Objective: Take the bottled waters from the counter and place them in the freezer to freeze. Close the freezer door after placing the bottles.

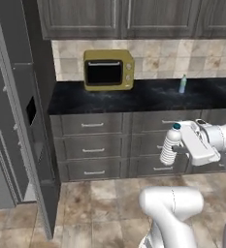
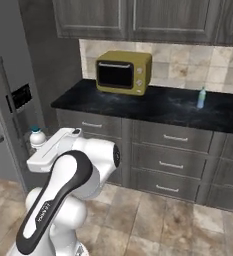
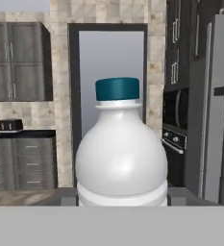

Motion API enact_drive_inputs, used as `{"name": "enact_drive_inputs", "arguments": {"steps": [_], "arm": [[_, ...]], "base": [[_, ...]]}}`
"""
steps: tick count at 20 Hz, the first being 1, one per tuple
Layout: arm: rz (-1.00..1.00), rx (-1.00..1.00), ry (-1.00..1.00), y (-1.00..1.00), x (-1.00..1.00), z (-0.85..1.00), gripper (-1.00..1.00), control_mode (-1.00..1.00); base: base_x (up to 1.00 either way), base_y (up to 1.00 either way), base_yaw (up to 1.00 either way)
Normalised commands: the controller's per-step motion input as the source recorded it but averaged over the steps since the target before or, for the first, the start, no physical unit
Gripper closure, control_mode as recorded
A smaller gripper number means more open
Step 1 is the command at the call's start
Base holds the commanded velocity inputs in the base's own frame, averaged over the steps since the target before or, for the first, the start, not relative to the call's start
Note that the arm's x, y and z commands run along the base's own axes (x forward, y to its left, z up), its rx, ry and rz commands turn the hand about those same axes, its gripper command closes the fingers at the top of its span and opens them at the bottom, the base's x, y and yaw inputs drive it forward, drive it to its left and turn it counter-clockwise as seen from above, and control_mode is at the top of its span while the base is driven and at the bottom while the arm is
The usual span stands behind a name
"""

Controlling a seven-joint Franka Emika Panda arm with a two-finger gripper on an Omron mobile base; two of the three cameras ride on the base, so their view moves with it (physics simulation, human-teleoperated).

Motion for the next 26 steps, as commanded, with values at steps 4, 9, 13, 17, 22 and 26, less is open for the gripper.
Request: {"name": "enact_drive_inputs", "arguments": {"steps": [4,9,13,17,22,26], "arm": [[0.00,0.00,0.00,0.00,0.00,0.00,1.00,1.00],[0.00,0.00,0.00,0.00,0.00,0.00,1.00,1.00],[0.00,0.00,0.00,0.00,0.00,0.00,1.00,1.00],[0.00,0.00,0.00,0.00,0.00,0.00,1.00,1.00],[0.00,0.00,0.00,0.00,0.00,0.00,1.00,1.00],[0.00,0.00,0.00,0.00,0.00,0.00,1.00,1.00]], "base": [[-0.33,0.92,-0.09],[-0.09,1.00,0.00],[-0.02,1.00,-0.08],[-0.30,0.99,-0.32],[-0.09,1.00,-0.48],[0.00,1.00,-0.44]]}}
